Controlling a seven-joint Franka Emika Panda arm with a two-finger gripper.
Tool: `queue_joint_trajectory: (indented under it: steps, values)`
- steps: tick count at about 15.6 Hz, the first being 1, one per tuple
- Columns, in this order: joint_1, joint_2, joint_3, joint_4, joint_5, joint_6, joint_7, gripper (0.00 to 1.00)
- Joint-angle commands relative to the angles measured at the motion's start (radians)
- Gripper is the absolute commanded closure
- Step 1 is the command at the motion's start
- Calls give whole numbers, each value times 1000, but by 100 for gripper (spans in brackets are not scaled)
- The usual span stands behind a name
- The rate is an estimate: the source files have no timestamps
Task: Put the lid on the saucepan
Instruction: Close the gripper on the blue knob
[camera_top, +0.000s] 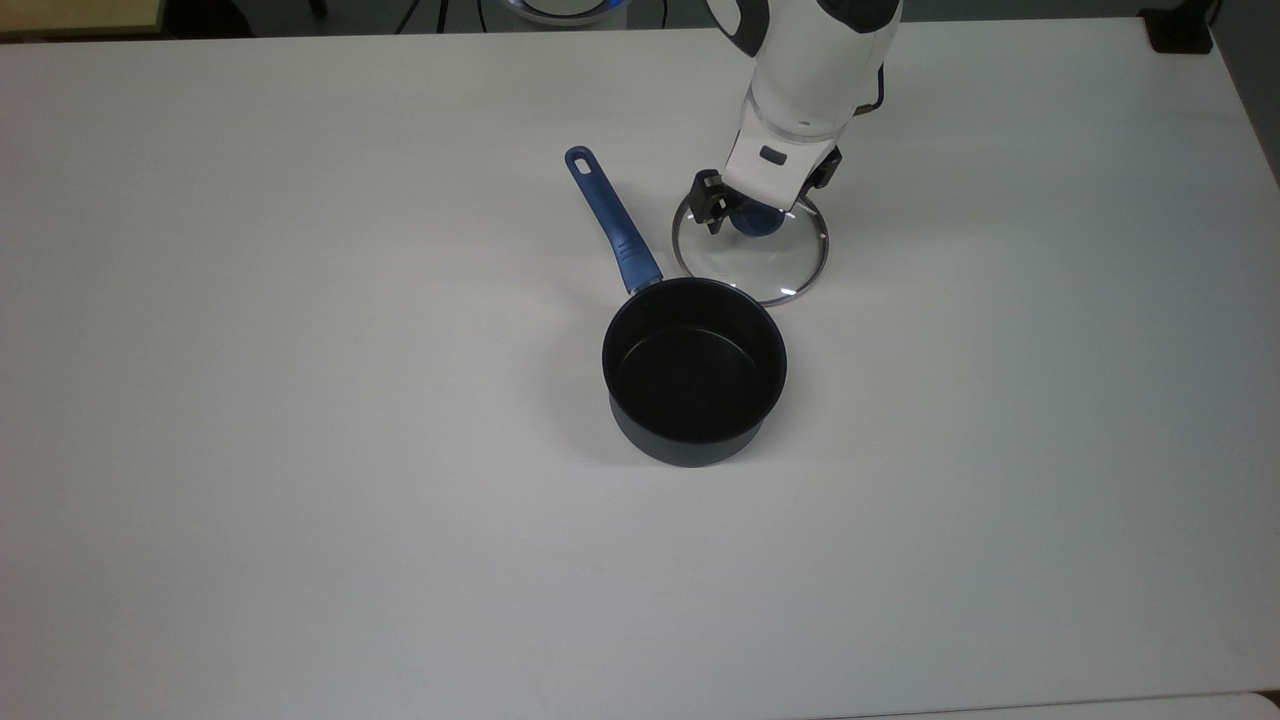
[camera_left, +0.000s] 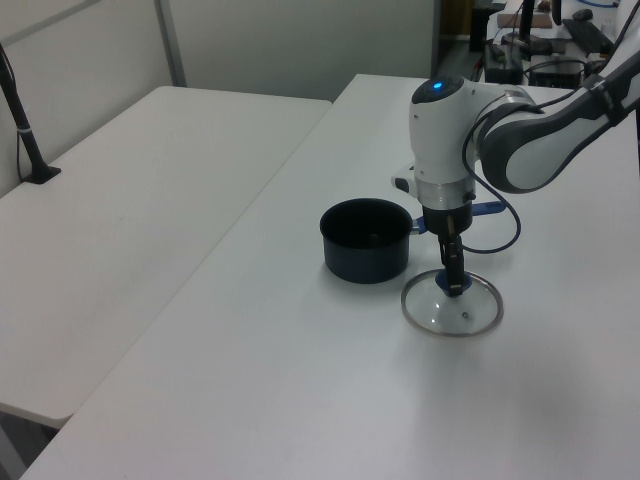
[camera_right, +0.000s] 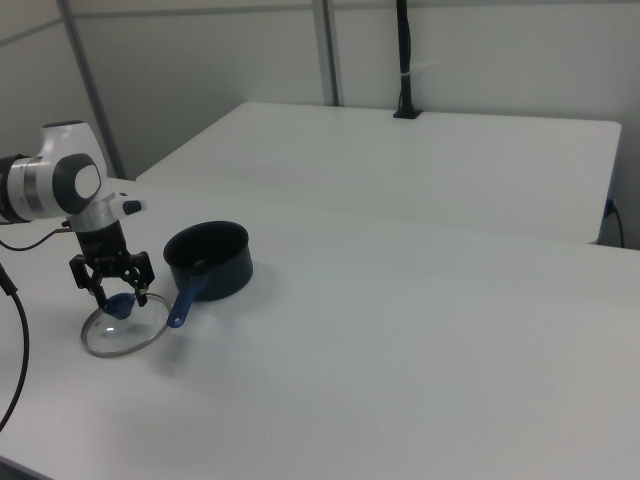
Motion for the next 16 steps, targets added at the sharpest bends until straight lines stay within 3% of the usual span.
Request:
queue_joint_trajectory:
  steps: [1,8,12,16]
  values:
    - [5,-40,1,-46,-17,16,-5,16]
    - [11,-40,1,-46,-17,5,7,17]
    - [13,-40,2,-46,-15,4,38,29]
    - [11,-41,4,-44,-15,2,40,32]
